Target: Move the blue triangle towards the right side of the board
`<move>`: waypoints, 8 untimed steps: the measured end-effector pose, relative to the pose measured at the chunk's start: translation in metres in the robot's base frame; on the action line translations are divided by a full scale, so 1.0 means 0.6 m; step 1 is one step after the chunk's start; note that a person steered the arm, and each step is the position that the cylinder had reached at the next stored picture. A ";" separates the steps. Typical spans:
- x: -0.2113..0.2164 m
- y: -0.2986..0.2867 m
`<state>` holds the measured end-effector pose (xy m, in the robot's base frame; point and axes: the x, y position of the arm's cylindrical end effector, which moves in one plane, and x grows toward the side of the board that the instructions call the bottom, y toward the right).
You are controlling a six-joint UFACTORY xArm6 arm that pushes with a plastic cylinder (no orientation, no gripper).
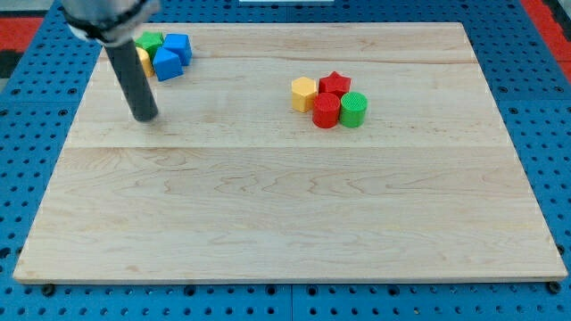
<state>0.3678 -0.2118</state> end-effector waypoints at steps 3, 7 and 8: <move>-0.224 -0.132; -0.107 0.074; -0.104 0.147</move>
<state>0.3055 -0.1234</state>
